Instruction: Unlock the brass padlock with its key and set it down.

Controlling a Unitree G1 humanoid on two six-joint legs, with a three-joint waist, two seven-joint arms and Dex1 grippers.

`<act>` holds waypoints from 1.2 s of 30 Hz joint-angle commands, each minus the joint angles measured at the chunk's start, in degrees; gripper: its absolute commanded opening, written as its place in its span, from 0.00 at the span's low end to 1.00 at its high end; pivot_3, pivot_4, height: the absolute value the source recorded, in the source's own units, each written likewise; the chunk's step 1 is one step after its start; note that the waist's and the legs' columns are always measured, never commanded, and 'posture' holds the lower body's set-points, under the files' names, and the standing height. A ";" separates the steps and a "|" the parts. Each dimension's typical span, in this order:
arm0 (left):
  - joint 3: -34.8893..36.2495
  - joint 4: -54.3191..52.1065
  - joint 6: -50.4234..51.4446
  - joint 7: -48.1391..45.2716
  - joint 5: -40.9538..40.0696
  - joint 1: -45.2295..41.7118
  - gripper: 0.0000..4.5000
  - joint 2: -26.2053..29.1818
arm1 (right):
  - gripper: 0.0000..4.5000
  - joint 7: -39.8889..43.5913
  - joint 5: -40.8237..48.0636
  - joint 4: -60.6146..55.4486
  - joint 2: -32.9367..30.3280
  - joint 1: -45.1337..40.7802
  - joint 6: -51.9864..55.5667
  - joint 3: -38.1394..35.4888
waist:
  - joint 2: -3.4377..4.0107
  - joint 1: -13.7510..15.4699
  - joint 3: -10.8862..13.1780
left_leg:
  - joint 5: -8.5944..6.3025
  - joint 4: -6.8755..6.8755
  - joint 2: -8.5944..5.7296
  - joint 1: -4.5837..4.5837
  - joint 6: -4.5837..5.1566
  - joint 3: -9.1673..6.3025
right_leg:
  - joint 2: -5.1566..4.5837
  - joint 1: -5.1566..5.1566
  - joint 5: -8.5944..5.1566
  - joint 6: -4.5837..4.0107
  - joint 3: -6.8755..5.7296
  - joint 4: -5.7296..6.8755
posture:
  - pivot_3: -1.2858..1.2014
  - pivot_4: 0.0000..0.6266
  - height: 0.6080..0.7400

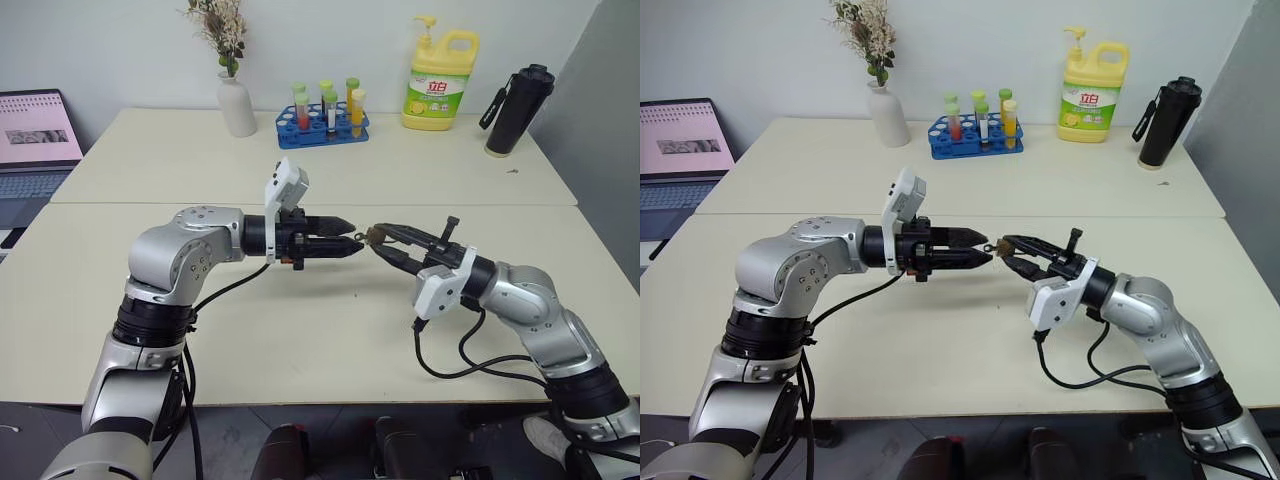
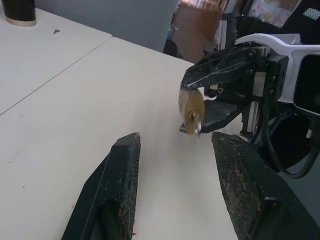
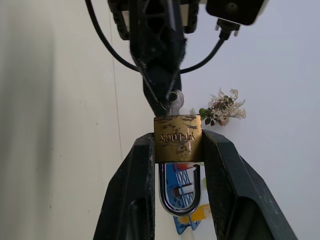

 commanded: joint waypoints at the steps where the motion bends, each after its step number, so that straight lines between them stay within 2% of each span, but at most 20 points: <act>1: 0.13 -2.36 -1.52 1.49 0.12 -0.74 0.53 -0.76 | 0.21 -0.14 -0.49 -1.13 0.11 -1.48 -0.79 -0.24 | 0.00 0.01 0.00 | 0.00 0.00 0.00 0.00 0.00 0.00 | 0.00 0.00 0.01 -0.01 0.01 0.00 | 0.52 0.24 1.00; 9: -1.77 -2.99 -2.47 2.07 0.29 -0.73 0.53 -1.73 | 0.21 -0.28 -0.91 -1.32 0.30 -1.83 -0.50 0.02 | 0.00 0.03 0.00 | 0.00 0.01 -0.01 -0.01 -0.01 0.01 | -0.02 0.00 0.03 -0.05 0.02 0.00 | 0.52 0.24 1.00; 24: -1.04 -1.46 -1.31 3.90 -0.80 -1.29 0.53 -3.91 | 0.21 -0.43 -1.10 -1.31 0.36 -1.91 -0.74 0.03 | 0.00 0.00 0.00 | 0.00 0.01 -0.01 0.00 -0.01 0.02 | -0.01 0.00 0.03 -0.04 0.02 0.00 | 0.52 0.24 1.00; 27: -1.15 -1.36 -1.45 3.76 -0.66 -1.33 0.39 -3.89 | 0.21 -0.48 -1.11 -1.39 0.40 -1.80 -0.75 0.05 | 0.00 0.02 0.00 | 0.00 0.01 -0.02 0.00 -0.01 0.02 | -0.02 0.00 0.03 -0.04 0.02 0.00 | 0.52 0.24 1.00; 32: -1.44 -0.73 -1.47 3.35 -0.66 -1.48 0.05 -3.71 | 0.21 -0.74 -1.26 -1.63 0.51 -1.71 -1.05 0.04 | 0.00 0.02 0.00 | 0.00 0.01 -0.02 0.00 -0.01 0.02 | -0.02 0.00 0.03 -0.04 0.02 0.00 | 0.52 0.24 1.00; 36: -1.54 -0.48 -1.64 3.63 -0.67 -1.66 0.04 -3.99 | 0.21 -1.08 -1.63 -1.78 0.48 -1.81 -1.46 -0.02 | 0.00 0.02 0.00 | 0.00 0.01 -0.02 0.00 -0.01 0.02 | -0.02 0.00 0.03 -0.05 0.02 0.00 | 0.52 0.24 1.00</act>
